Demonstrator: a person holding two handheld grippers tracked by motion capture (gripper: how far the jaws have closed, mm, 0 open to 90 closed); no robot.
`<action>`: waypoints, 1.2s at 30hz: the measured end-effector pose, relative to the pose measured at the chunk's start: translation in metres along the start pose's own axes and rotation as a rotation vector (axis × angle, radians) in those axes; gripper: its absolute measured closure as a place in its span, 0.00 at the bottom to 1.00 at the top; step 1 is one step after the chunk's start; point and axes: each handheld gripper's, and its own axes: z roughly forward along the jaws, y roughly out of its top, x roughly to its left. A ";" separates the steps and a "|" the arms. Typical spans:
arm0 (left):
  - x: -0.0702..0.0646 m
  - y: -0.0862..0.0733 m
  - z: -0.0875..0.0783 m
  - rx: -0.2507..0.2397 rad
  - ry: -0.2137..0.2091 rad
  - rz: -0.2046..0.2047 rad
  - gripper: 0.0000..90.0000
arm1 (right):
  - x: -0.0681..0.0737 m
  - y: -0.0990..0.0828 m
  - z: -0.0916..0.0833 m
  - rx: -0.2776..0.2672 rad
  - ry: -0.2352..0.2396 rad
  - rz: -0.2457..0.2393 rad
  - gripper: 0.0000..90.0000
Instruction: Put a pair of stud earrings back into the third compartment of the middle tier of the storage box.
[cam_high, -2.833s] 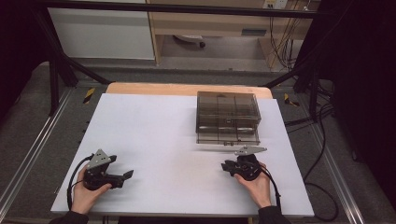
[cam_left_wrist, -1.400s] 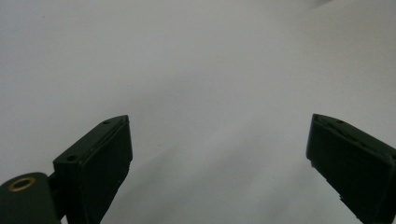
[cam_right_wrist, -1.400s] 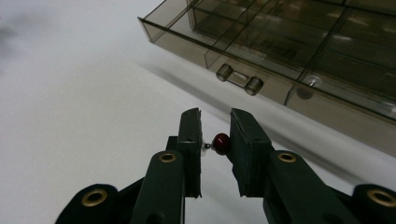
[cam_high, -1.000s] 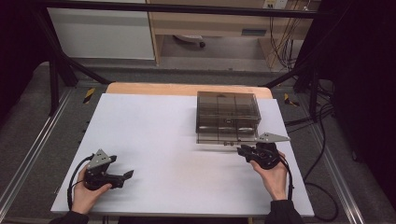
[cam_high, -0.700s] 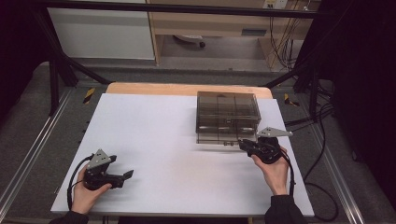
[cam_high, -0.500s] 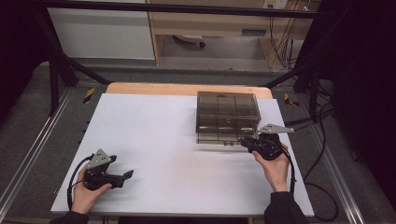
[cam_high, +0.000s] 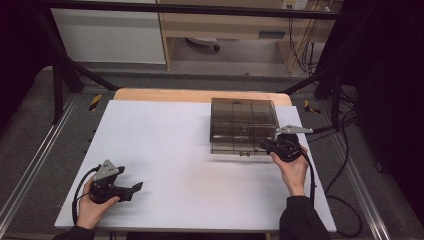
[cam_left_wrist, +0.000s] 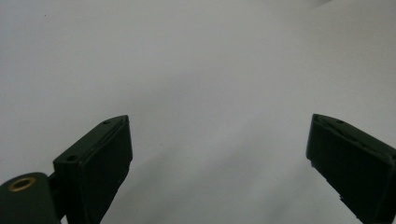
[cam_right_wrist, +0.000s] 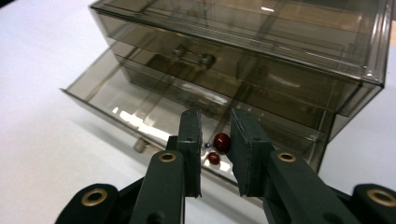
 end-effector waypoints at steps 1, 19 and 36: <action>0.000 0.000 0.000 0.000 0.001 0.000 0.07 | -0.001 0.000 0.001 0.000 -0.002 0.002 0.83; 0.000 0.000 0.000 0.000 0.002 -0.001 0.07 | -0.011 -0.001 0.028 0.036 -0.042 0.018 0.83; 0.000 0.000 0.000 -0.001 0.001 -0.001 0.07 | -0.017 -0.008 0.041 0.077 -0.066 0.019 0.83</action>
